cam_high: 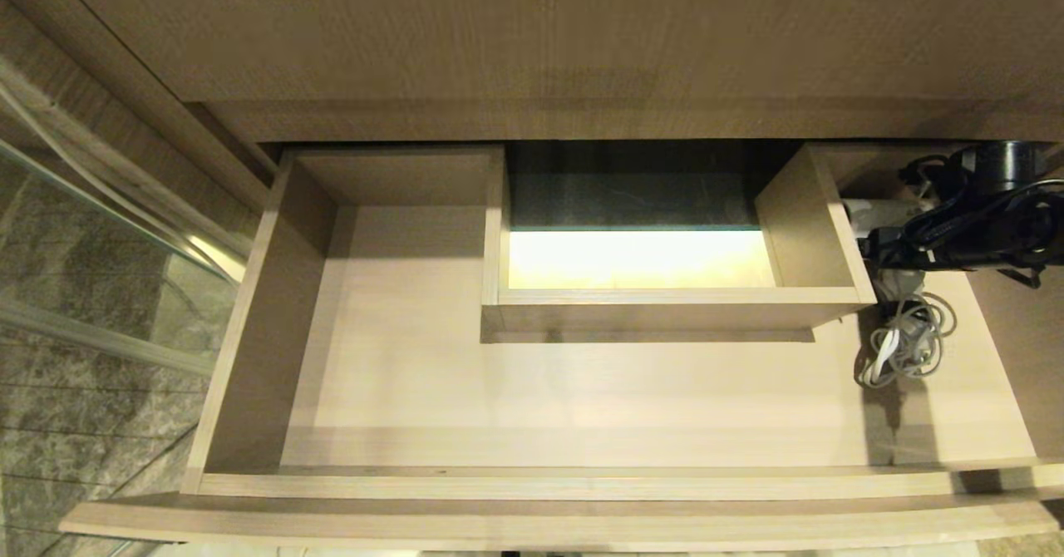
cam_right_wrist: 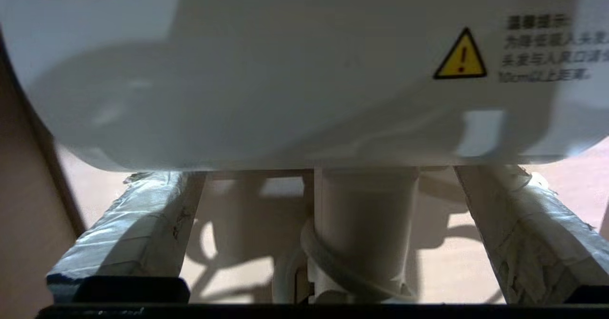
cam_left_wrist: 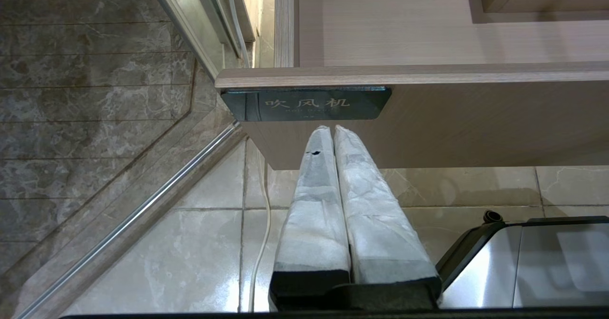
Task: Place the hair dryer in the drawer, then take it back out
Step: Pick up the hairdryer
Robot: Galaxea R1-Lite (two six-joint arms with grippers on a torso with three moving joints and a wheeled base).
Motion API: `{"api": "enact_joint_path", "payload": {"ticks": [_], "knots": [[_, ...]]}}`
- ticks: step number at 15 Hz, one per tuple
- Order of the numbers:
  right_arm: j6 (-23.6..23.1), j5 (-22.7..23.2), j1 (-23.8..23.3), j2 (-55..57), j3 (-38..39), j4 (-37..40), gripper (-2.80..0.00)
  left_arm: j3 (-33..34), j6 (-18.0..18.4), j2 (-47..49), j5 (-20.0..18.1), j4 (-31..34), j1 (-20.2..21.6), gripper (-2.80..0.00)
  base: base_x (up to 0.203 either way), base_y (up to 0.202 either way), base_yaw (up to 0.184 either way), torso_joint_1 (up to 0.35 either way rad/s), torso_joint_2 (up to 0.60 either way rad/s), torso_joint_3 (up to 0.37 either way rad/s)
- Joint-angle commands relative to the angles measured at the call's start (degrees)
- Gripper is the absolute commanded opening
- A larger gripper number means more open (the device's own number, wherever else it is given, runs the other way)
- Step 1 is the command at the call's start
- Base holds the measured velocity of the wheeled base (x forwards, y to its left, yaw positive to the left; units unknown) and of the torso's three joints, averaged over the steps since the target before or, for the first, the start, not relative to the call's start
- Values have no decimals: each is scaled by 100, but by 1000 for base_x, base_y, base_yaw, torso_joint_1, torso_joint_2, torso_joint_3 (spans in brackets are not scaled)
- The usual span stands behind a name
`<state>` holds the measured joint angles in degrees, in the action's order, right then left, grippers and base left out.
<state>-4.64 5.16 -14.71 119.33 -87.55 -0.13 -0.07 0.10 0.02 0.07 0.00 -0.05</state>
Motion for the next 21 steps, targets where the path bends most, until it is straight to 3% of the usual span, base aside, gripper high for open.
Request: {"api": "enact_joint_path", "payload": {"ticks": [1,3,4,5,15,21], "knots": [[41,2,-5,216,-176,-55,0,3,-1,-2,1,0,5,-280,0,0,0,0,0,0],[45,2,-19,222,-157,-135,0,-1,-1,-2,1,0,0,-280,0,0,0,0,0,0],[33,2,-23,222,-130,-118,-114,-1,-1,-2,1,0,5,-280,0,0,0,0,0,0],[25,-6,-23,219,-113,-92,-280,-1,-1,-2,1,0,-3,-280,0,0,0,0,0,0],[-14,2,-4,-403,-41,180,-280,-1,-5,-2,1,0,-3,-280,0,0,0,0,0,0],[-148,13,4,-1315,599,191,-280,7,-1,-2,1,0,5,-280,0,0,0,0,0,0]]}}
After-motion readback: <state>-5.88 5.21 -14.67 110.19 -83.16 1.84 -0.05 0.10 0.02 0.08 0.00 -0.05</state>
